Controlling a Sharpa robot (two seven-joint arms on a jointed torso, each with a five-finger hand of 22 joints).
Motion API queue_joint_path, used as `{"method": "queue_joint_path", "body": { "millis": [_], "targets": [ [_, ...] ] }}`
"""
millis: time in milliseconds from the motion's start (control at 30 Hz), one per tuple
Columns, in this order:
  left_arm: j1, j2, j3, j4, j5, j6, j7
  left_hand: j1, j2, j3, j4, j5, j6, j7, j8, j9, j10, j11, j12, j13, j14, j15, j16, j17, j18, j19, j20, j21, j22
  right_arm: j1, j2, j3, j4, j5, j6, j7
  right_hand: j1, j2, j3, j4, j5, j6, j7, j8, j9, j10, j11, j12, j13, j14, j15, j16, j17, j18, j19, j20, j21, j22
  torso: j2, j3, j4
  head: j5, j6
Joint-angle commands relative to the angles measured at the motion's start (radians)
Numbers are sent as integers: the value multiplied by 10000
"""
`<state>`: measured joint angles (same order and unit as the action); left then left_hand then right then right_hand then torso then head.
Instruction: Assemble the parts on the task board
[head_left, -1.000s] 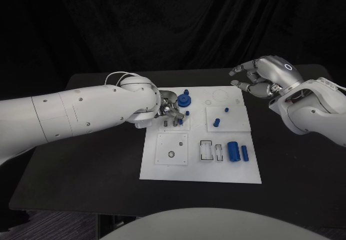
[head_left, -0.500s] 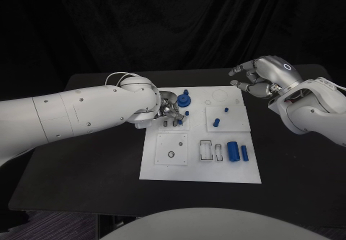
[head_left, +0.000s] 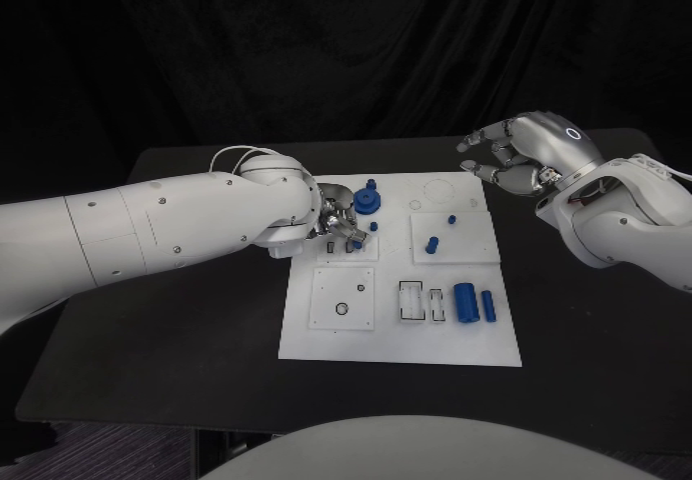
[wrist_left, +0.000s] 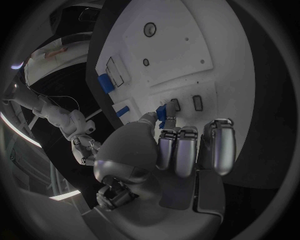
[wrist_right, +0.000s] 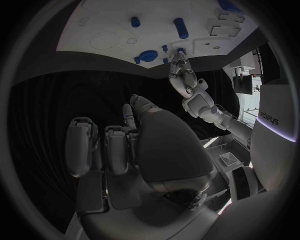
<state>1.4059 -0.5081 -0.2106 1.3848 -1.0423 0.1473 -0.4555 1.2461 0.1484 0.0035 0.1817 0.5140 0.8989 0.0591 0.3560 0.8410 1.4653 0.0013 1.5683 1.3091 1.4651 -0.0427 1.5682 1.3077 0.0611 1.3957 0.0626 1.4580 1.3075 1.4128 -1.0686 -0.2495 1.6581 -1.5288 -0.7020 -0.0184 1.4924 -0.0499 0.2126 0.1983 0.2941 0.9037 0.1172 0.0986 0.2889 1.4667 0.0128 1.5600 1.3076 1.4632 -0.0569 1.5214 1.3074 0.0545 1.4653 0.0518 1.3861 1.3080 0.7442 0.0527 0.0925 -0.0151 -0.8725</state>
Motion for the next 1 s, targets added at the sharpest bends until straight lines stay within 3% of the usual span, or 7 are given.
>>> {"method": "queue_joint_path", "body": {
  "millis": [33, 333, 433, 1000],
  "targets": [
    [-49, -8, -11, -1, 17, 127, 130, -1, -163, 292, -51, 188, 87, 14, -83, 58, 1055, -72, 25, 2617, 1057, -76, 26, 2631, -21, -51, 0, -49, 520, -29, 1, 6, -9, -21, 71, -210, 65, 10, -14, -42, 34, 70, -13, -35, -8, 824, 55, -67, 2410, 932, 72, -55, 2080, -90, 267, 69, -47, 1997, 1, -3, -1, 14, -2],
    [-58, -125, -11, 55, 17, 59, 111, -133, -606, 1324, -202, 597, 160, 26, -268, 294, 1055, -68, 25, 2617, 1057, -73, 26, 2631, -17, -54, 4, -92, 549, -36, 5, 6, -12, 162, 140, -226, 71, 14, -3, -49, 47, 78, -11, -36, -10, 820, 57, -70, 2406, 928, 73, -69, 2066, -86, 259, 69, -67, 1992, -3, -4, 8, 13, -2],
    [-59, -208, -11, 89, 17, 29, 62, -199, -698, 1558, -239, 592, 181, 30, -298, 357, 1055, -67, 25, 2617, 1057, -71, 26, 2631, -14, -63, 5, -107, 546, -39, -6, 6, -14, 311, 187, -225, 91, 23, 22, -68, 66, 92, -10, -38, -14, 812, 67, -77, 2397, 927, 77, -75, 2061, -78, 245, 71, -103, 1981, -9, -4, 12, 0, -2],
    [-61, -796, -12, 543, 17, -468, -80, -416, -893, 2184, -345, 443, 260, 24, -356, 541, 1055, -70, 25, 2617, 1057, -73, 26, 2631, -14, -57, 5, -131, 575, -59, -56, 6, 1, 416, 337, -286, 108, 26, 48, -90, 83, 103, 1, -44, -20, 759, 84, -121, 2342, 920, 88, -99, 2037, -60, 211, 77, -184, 1957, 3, -12, 7, 47, -2]
  ]
}}
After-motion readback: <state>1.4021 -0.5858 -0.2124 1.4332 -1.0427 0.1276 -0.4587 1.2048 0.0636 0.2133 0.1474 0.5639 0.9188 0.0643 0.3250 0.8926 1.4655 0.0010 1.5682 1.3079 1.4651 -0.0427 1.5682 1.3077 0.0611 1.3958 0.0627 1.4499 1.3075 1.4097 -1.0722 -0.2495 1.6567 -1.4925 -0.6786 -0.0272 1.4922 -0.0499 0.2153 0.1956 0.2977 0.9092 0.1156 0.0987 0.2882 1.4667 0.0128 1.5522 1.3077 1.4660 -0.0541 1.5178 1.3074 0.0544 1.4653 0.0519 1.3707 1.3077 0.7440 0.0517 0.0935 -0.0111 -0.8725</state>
